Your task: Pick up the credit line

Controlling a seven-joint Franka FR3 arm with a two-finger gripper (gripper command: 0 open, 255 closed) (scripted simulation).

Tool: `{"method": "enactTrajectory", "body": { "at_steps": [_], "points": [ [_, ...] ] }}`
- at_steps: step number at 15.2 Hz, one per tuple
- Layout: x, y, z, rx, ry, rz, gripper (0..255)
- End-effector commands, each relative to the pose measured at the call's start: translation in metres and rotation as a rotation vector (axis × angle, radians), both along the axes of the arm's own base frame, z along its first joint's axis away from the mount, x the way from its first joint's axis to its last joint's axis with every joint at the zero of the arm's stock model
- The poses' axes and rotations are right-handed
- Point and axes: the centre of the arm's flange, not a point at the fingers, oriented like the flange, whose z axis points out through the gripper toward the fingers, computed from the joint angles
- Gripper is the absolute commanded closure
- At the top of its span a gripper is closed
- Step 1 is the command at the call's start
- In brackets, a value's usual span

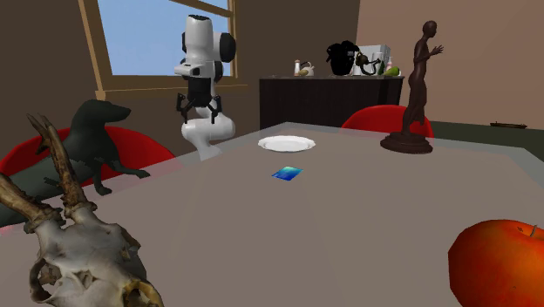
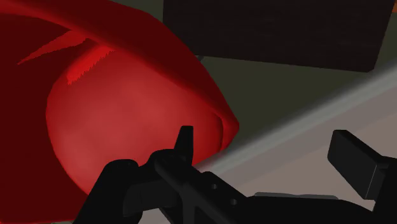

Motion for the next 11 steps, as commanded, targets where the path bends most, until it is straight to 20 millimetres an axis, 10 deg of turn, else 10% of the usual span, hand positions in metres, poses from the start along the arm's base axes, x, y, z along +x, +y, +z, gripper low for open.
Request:
{"method": "enactTrajectory", "body": {
  "at_steps": [1, 11],
  "points": [
    [0.0, 0.0, 0.0, 0.0, 0.0, 0.0, 0],
    [0.078, 0.097, -0.014, 0.041, 0.004, -0.312, 0]
  ]
}}
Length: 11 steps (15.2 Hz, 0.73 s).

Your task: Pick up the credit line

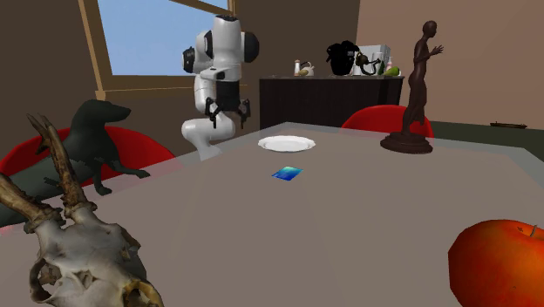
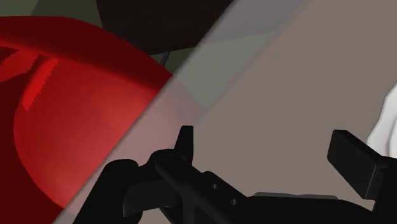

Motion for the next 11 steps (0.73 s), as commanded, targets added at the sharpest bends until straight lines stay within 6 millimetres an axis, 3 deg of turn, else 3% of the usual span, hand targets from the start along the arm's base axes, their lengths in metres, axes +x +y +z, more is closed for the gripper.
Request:
{"method": "enactTrajectory", "body": {
  "at_steps": [1, 11],
  "points": [
    [0.02, 0.02, -0.004, 0.009, 0.001, -0.067, 0],
    [0.125, 0.085, -0.014, 0.05, 0.005, -0.378, 0]
  ]
}}
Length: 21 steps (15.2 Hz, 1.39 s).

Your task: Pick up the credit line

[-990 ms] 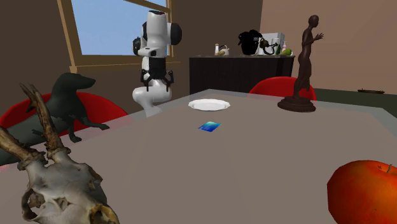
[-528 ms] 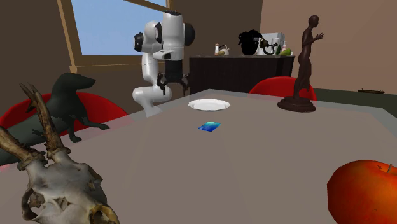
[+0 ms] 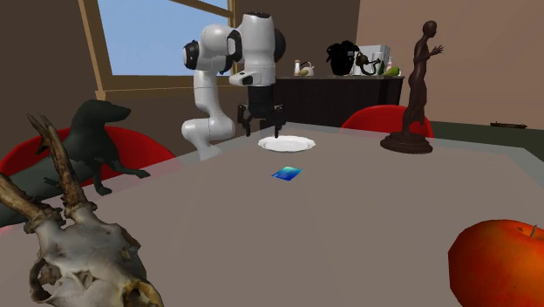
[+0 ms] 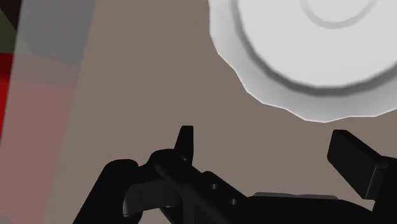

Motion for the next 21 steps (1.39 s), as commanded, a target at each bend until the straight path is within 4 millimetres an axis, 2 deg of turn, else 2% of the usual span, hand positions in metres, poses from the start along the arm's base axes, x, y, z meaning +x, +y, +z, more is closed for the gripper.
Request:
{"method": "enactTrajectory", "body": {
  "at_steps": [1, 6, 11, 18, 20, 21],
  "points": [
    [0.023, 0.011, -0.004, 0.009, 0.001, -0.068, 0],
    [0.083, 0.029, -0.008, 0.029, 0.003, -0.224, 0],
    [0.143, 0.038, -0.013, 0.049, 0.005, -0.373, 0],
    [0.143, 0.038, -0.05, 0.049, 0.005, -0.373, 0],
    [0.143, 0.038, -0.053, 0.049, 0.005, -0.373, 0],
    [0.143, 0.038, -0.053, 0.049, 0.005, -0.373, 255]
  ]
}}
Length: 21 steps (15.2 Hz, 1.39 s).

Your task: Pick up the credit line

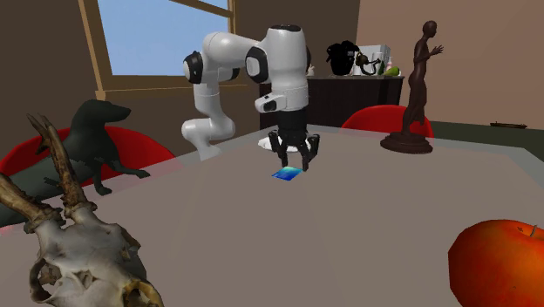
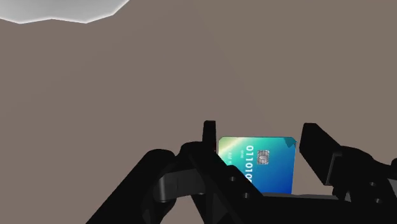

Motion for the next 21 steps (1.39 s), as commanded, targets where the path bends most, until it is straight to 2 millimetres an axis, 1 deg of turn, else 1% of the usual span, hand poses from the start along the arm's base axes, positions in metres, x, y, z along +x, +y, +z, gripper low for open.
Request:
{"method": "enactTrajectory", "body": {
  "at_steps": [1, 8, 9, 21],
  "points": [
    [0.0, 0.0, -0.001, 0.0, 0.0, 0.0, 255],
    [-0.002, 0.001, -0.002, 0.0, 0.0, 0.0, 255],
    [0.0, 0.0, -0.001, 0.0, 0.0, 0.0, 255],
    [0.0, 0.0, 0.063, 0.0, 0.0, 0.0, 255]
  ]
}}
